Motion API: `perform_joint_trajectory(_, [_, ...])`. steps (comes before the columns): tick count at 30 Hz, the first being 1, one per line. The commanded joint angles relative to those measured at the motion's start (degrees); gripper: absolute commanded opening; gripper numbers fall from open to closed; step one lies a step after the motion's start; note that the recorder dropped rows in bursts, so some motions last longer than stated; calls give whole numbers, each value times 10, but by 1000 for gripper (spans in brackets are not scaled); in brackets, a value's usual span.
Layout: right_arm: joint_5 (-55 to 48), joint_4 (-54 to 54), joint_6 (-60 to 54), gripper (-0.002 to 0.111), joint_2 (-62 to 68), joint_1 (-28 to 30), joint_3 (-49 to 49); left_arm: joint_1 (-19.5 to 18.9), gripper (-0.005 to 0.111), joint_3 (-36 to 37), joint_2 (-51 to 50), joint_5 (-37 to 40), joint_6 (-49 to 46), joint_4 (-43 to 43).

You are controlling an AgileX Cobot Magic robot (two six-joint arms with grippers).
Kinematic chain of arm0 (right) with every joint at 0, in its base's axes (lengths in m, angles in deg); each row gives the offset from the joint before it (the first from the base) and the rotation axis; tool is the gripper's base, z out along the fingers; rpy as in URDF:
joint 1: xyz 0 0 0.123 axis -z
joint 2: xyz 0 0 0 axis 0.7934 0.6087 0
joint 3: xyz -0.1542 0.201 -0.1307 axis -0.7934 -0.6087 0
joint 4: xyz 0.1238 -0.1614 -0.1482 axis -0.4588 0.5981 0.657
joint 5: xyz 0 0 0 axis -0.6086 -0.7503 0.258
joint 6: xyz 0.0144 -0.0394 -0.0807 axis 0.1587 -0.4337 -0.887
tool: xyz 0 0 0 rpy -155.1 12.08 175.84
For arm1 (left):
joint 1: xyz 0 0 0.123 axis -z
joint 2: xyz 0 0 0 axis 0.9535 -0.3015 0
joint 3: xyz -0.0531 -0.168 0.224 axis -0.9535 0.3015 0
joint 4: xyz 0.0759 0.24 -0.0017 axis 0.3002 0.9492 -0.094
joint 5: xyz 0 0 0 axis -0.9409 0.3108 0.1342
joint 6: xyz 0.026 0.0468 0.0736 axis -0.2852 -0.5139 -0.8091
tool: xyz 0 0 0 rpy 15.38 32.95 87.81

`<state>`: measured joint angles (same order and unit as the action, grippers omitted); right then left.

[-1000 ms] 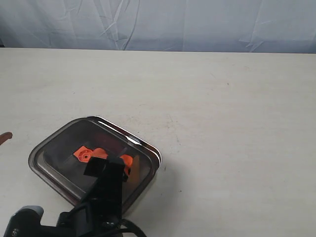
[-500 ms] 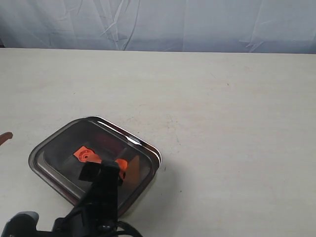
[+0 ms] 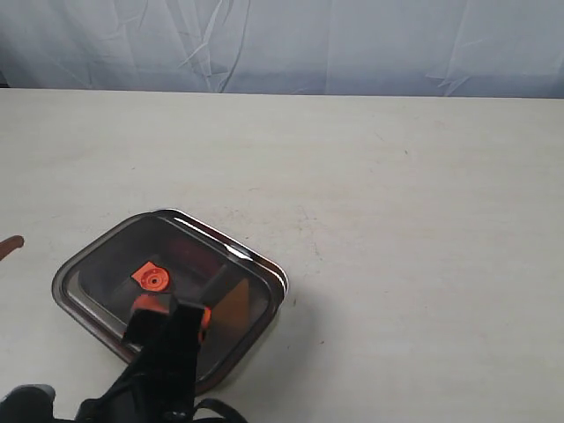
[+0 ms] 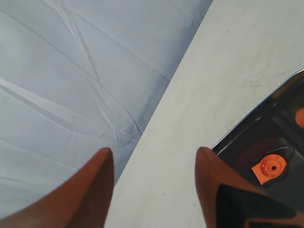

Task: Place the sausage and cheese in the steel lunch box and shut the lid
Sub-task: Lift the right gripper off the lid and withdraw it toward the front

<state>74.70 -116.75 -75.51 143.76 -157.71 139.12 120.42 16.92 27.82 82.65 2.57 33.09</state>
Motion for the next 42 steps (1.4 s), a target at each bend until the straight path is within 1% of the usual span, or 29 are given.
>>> perform_joint_trajectory(1, [-79, -32, 51, 57, -9, -115, 0, 2, 50, -1, 5, -2, 5, 1])
perform_joint_trajectory(5, [-147, -32, 59, 45, -9, -115, 0, 2, 50, -1, 5, -2, 5, 1])
perform_joint_trajectory(8, [-183, -32, 99, 36, -9, -115, 0, 2, 50, -1, 5, -2, 5, 1])
perform_joint_trajectory(13, [-273, -32, 102, 18, -9, -115, 0, 2, 50, -1, 5, -2, 5, 1])
perform_joint_trajectory(15, [-278, -32, 102, 9, -8, -115, 0, 2, 50, -1, 5, -2, 5, 1])
perform_joint_trajectory(16, [-267, -32, 102, 1, -4, -115, 0, 2, 50, -1, 5, -2, 5, 1])
perform_joint_trajectory(17, [-246, -32, 102, -1, 2, -114, 0, 2, 50, -1, 5, -2, 5, 1])
perform_joint_trajectory(19, [-188, -32, 104, -1, 21, -114, 0, 2, 50, -1, 5, -2, 5, 1])
perform_joint_trajectory(21, [-163, -32, 107, -1, 37, -114, 0, 2, 50, -1, 5, -2, 5, 1])
perform_joint_trajectory(25, [-183, -32, 108, -1, 68, -114, 0, 2, 50, -1, 5, -2, 5, 1])
perform_joint_trajectory(33, [-170, -32, 164, -1, 113, -114, 0, 2, 50, -1, 5, -2, 5, 13])
perform_joint_trajectory(38, [-154, -32, 218, -1, 113, -114, 0, 2, 50, -1, 5, -2, 5, 38])
perform_joint_trajectory(41, [-177, -32, 282, -1, 102, -114, 0, 2, 50, -1, 5, -2, 5, 49])
perform_joint_trajectory(42, [-181, -32, 301, -1, 96, -114, 0, 2, 48, -1, 5, 0, 5, 49])
